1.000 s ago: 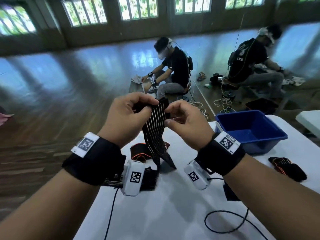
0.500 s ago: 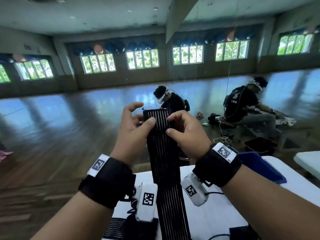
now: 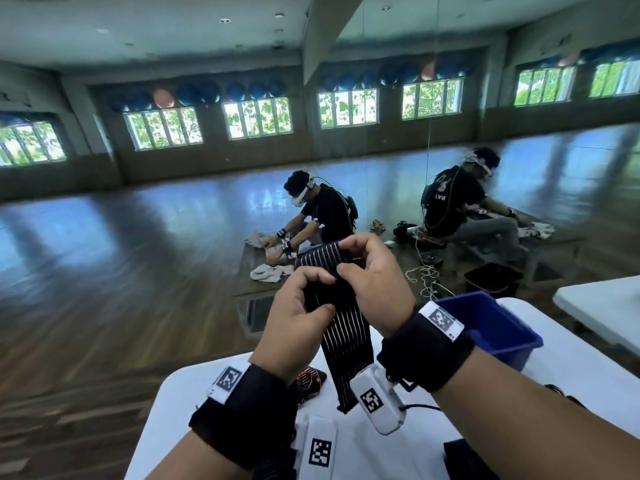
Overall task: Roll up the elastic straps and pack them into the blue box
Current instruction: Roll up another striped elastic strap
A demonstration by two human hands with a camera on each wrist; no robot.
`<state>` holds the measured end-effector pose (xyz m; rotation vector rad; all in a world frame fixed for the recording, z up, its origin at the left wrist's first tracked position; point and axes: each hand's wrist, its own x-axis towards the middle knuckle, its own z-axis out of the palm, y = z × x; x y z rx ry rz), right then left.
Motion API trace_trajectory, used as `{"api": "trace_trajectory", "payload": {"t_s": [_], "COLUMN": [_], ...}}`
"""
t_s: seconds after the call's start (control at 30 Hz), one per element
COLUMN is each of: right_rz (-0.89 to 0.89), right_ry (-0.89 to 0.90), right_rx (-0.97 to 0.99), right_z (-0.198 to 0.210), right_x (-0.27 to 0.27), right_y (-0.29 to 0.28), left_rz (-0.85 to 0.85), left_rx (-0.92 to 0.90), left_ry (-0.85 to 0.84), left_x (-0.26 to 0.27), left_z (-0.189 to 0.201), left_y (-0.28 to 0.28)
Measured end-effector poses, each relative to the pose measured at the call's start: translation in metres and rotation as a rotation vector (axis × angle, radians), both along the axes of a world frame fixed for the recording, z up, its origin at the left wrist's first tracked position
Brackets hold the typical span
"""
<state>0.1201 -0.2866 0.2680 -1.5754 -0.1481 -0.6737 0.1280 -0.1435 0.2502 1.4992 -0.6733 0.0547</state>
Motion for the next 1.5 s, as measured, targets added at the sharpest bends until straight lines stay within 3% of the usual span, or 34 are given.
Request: {"api": "trace_trajectory", "payload": {"t_s": [0.17,0.33,0.63,1.1,1.3,1.5], "right_rz": [-0.010,0.029,0.304,0.295,0.112,0.050], "right_ry": [0.016,0.063,0.757,1.213,1.229,1.234], "right_rx": [0.096,-0.211,-0.244,-0.042,-0.083,-0.189], "right_z": [-0.008,-0.055,-0.209,-0.298,-0.306,-0.310], "right_x": [-0.005,-0.027,-0.080,-0.161,-0.198,-0.214], "right_y": [-0.004,-0.012,-0.023,-0.049,-0.043,-0.034], "left_rz": [0.029,0.089,0.115,0.259,0.218,0.149], "left_rx": [-0.049,-0.108,0.008,0.363,0.547,0.714], "left_ry": [0.034,0.042,0.117,0.338,0.373,0.343], "left_x": [0.009,0.024,0.064,0.148,0.159,0.159], "left_z": [-0.001,-0.001,-0.025,-0.168,-0.227,-0.267], "left_y": [-0.007,-0.018,-0.039,-0.070,-0.087,-0.091]}}
